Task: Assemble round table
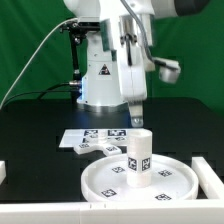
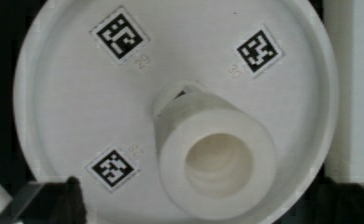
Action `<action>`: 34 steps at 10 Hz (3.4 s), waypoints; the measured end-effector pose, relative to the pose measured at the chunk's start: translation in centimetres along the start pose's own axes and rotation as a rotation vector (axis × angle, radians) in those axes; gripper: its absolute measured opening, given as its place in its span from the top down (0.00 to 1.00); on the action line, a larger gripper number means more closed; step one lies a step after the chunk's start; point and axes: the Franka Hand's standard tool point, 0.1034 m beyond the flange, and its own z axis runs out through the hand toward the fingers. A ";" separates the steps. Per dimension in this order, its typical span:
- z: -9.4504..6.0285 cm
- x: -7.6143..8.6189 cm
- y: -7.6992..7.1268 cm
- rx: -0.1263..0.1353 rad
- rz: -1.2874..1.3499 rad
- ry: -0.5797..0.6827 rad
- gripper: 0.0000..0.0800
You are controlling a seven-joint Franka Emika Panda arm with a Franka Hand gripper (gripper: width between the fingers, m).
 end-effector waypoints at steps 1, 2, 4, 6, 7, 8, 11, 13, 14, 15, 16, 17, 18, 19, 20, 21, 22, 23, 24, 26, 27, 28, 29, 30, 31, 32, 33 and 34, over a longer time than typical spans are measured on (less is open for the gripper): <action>0.2 -0.2 0.2 -0.005 -0.010 0.004 0.19; 0.3 -0.1 0.1 -0.006 -0.009 0.006 0.19; 0.6 -0.8 0.3 -0.010 -0.002 0.010 0.19; 0.8 -0.8 0.9 -0.044 -0.124 0.032 0.19; 0.9 -0.8 1.5 -0.061 -0.210 0.052 0.19; 1.2 -1.3 1.9 -0.081 -0.291 0.079 0.19; 2.0 -4.7 2.2 -0.054 -0.248 0.146 0.19; 2.1 -4.6 2.2 -0.055 -0.259 0.138 0.19; 1.9 -4.1 2.5 -0.050 -0.419 0.136 0.19; 1.7 -2.9 3.2 -0.033 -0.535 0.132 0.19; 1.7 -1.6 3.9 -0.025 -0.642 0.139 0.19; 1.4 0.0 3.9 -0.016 -0.759 0.151 0.19; 1.1 1.7 3.8 0.004 -0.812 0.169 0.19; 1.2 2.1 4.1 0.019 -0.777 0.180 0.19; 1.3 1.9 4.1 0.017 -0.786 0.178 0.19; 1.3 1.9 4.0 0.017 -0.785 0.178 0.19; 1.3 2.0 4.1 0.015 -0.810 0.180 0.19; 1.2 2.6 4.1 0.012 -0.868 0.186 0.19; 0.9 6.1 4.8 0.008 -0.956 0.204 0.19; 1.1 10.4 6.2 -0.070 -1.139 0.129 0.19; 1.2 10.1 6.0 -0.058 -1.144 0.162 0.19; 1.5 7.8 6.3 -0.038 -1.231 0.216 0.19; 1.7 8.0 6.7 -0.066 -1.320 0.197 0.19; 1.6 8.5 6.7 -0.071 -1.299 0.187 0.19; 1.9 8.1 7.1 -0.090 -1.300 0.149 0.19; 2.2 8.2 7.8 -0.118 -1.289 0.095 0.19; 2.4 8.5 8.6 -0.155 -1.258 0.002 0.19; 1.9 8.8 8.7 -0.198 -1.193 -0.145 0.19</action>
Offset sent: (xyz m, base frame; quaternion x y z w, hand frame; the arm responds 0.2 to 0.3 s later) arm 0.0000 0.0000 0.0000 0.0000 0.0650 0.0000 0.9979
